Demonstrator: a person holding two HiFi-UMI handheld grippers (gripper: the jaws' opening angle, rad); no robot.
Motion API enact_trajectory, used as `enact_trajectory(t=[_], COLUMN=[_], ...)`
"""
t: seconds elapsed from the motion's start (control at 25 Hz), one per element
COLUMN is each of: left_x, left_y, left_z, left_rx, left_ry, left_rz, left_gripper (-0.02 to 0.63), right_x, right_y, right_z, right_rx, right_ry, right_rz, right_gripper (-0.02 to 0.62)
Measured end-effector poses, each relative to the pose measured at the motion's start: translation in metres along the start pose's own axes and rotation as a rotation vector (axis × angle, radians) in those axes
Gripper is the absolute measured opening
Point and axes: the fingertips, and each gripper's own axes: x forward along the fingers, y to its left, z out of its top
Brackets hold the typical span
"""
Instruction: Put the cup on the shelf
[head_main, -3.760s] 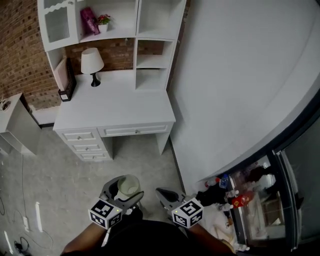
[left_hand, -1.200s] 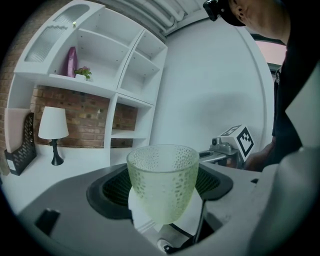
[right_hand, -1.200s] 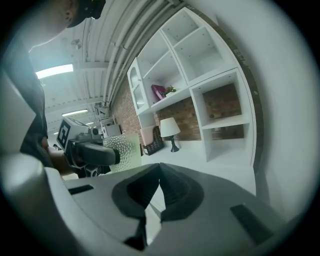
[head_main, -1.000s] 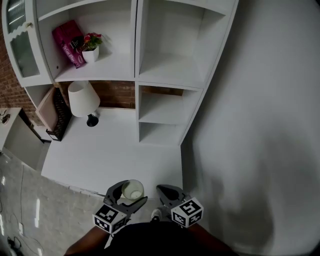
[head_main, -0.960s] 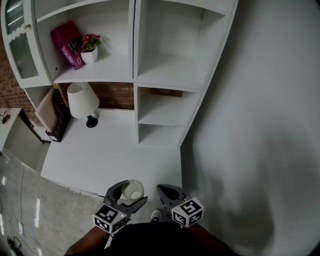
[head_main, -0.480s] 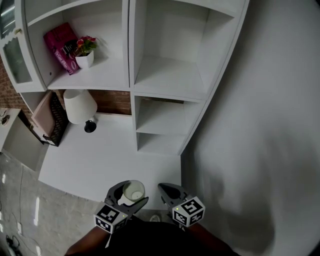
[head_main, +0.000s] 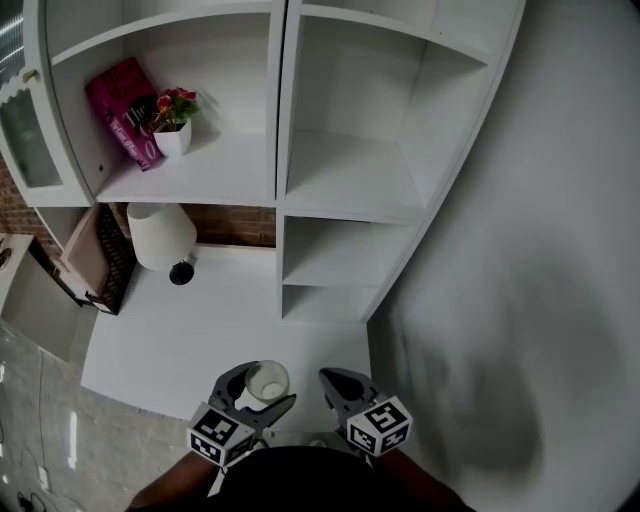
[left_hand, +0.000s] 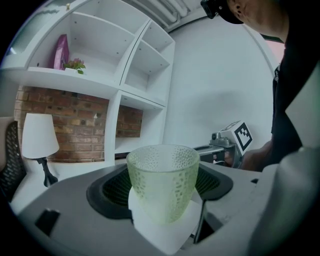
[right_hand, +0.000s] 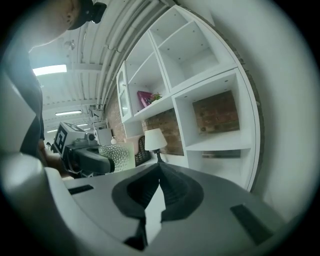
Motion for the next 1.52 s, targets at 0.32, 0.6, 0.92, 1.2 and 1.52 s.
enact_trajectory(t=[0.32,0.6,0.92,1.2,1.52], left_x=[-0.007,-0.006,-0.005,-0.006,-0.007], left_y=[0.007,0.007,0.006,0.011,0.018], left_z=[-0.013,-0.007,-0.008,-0.001,0.012], left_rx=[-0.015,0.006,0.01,0.023,0.038], left_ry=[0.032,0.035,0.041,0.028,0.015], left_rz=[-0.032,-0.053,-0.053,-0.028,0.007], left_gripper=[0.379,0.379,0.379,0.379,0.379], right_x=[0.009,0.007,0.005,0.002,-0.001], right_y=[0.009,0.007,0.006,0.004,0.006], right_z=[-0.012,-0.008,-0.008,-0.002,0.004], right_rx=[0.027,0.043,0.044,0.031,0.022], right_ry=[0.021,-0.005,-0.011,-0.03,-0.046], right_rz=[-0.021,-0.046,-0.048,-0.048,-0.032], right_gripper=[0.005,0.005,0.005,0.005,0.005])
